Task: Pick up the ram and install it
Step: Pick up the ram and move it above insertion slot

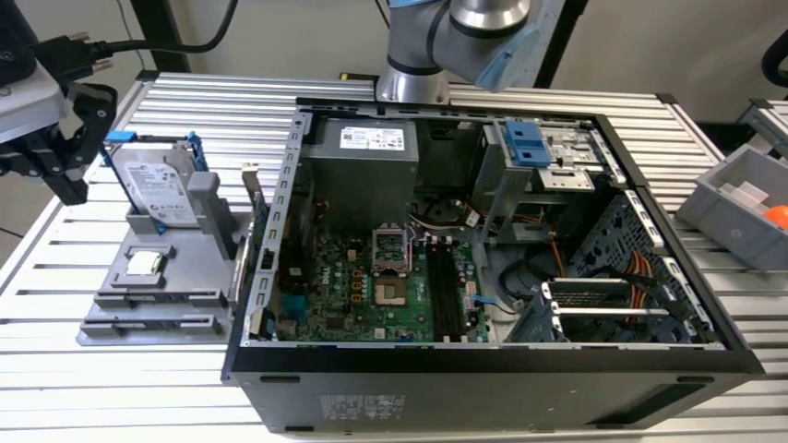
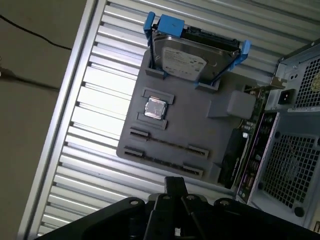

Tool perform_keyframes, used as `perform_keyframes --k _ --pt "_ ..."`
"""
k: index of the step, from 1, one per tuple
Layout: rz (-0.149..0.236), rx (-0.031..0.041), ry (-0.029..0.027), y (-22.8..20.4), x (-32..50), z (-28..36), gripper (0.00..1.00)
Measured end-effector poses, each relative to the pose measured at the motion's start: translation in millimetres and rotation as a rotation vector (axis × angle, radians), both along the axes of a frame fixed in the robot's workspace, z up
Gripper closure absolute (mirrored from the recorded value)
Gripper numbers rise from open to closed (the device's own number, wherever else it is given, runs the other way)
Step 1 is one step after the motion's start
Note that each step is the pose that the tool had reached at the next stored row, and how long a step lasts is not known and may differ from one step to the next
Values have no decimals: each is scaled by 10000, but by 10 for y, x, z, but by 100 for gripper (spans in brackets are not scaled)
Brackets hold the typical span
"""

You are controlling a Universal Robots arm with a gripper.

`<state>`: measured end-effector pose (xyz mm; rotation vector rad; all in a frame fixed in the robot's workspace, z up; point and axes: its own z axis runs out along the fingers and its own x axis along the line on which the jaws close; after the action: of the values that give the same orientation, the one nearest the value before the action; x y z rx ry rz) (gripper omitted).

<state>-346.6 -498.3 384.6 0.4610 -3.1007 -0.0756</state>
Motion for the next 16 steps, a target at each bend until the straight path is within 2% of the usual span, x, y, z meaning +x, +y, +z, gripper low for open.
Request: perform_keyframes --k 16 --pt "1476 -6 0 1 0 0 100"
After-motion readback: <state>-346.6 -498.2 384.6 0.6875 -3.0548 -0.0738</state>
